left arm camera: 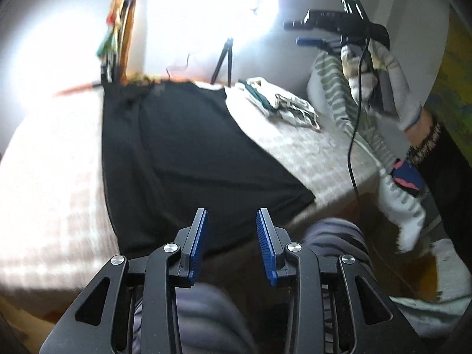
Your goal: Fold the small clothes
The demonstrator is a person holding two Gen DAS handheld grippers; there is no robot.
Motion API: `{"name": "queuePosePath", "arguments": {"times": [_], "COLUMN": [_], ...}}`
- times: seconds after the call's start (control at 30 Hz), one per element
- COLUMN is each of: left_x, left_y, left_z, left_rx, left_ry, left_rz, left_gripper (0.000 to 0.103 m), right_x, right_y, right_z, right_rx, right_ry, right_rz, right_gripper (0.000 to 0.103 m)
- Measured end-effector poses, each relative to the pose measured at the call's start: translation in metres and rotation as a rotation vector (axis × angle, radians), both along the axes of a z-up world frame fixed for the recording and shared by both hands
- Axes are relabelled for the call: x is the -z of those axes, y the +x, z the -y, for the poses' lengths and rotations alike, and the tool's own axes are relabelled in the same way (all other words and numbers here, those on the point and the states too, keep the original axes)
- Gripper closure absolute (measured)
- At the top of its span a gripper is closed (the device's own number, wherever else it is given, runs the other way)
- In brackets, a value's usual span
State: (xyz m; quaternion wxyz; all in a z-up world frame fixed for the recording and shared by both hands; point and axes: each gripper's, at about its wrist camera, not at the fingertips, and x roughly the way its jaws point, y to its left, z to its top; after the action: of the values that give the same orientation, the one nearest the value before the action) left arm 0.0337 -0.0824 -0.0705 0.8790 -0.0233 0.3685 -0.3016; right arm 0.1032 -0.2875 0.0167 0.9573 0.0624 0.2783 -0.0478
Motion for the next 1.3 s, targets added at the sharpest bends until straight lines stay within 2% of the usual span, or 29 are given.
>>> {"name": "queuePosePath", "arguments": {"times": [0.1, 0.27, 0.37, 0.57, 0.6, 0.67, 0.73, 0.97, 1.03, 1.1, 1.17, 1.23, 1.3], "left_x": [-0.013, -0.01, 0.004, 0.047, 0.057, 0.066, 0.071, 0.091, 0.092, 0.093, 0.093, 0.092, 0.09], "left_y": [0.005, 0.019, 0.023, 0.024, 0.025, 0.024, 0.024, 0.029, 0.027, 0.028, 0.032, 0.04, 0.048], "left_z": [0.02, 0.05, 0.08, 0.153, 0.166, 0.181, 0.196, 0.211, 0.211, 0.21, 0.208, 0.203, 0.195], "left_rx": [-0.003, 0.021, 0.072, 0.225, 0.254, 0.272, 0.275, 0.228, 0.222, 0.213, 0.214, 0.202, 0.182], "left_ry": [0.01, 0.034, 0.093, 0.158, 0.165, 0.181, 0.205, 0.298, 0.287, 0.273, 0.244, 0.196, 0.149], "left_rz": [0.04, 0.061, 0.08, 0.047, 0.029, 0.022, 0.032, 0.055, 0.076, 0.091, 0.099, 0.068, 0.024], "left_gripper": [0.071, 0.071, 0.071, 0.07, 0.068, 0.05, 0.044, 0.042, 0.044, 0.059, 0.088, 0.096, 0.097], "right_x": [0.002, 0.007, 0.01, 0.023, 0.026, 0.032, 0.038, 0.057, 0.064, 0.074, 0.085, 0.095, 0.105], "right_y": [-0.01, -0.016, -0.017, -0.006, -0.003, 0.005, 0.014, 0.05, 0.064, 0.08, 0.098, 0.116, 0.135], "right_z": [0.01, 0.028, 0.044, 0.08, 0.085, 0.096, 0.105, 0.123, 0.126, 0.128, 0.129, 0.126, 0.121], "right_rx": [-0.003, -0.015, -0.017, -0.001, 0.002, 0.009, 0.011, -0.023, -0.034, -0.046, -0.057, -0.069, -0.081], "right_ry": [0.022, 0.036, 0.067, 0.133, 0.141, 0.15, 0.159, 0.197, 0.215, 0.239, 0.258, 0.267, 0.272], "right_rz": [-0.002, -0.021, -0.027, -0.048, -0.054, -0.069, -0.078, -0.109, -0.122, -0.14, -0.163, -0.186, -0.209], "right_gripper": [0.046, 0.042, 0.041, 0.039, 0.039, 0.039, 0.039, 0.038, 0.038, 0.038, 0.038, 0.038, 0.038]}}
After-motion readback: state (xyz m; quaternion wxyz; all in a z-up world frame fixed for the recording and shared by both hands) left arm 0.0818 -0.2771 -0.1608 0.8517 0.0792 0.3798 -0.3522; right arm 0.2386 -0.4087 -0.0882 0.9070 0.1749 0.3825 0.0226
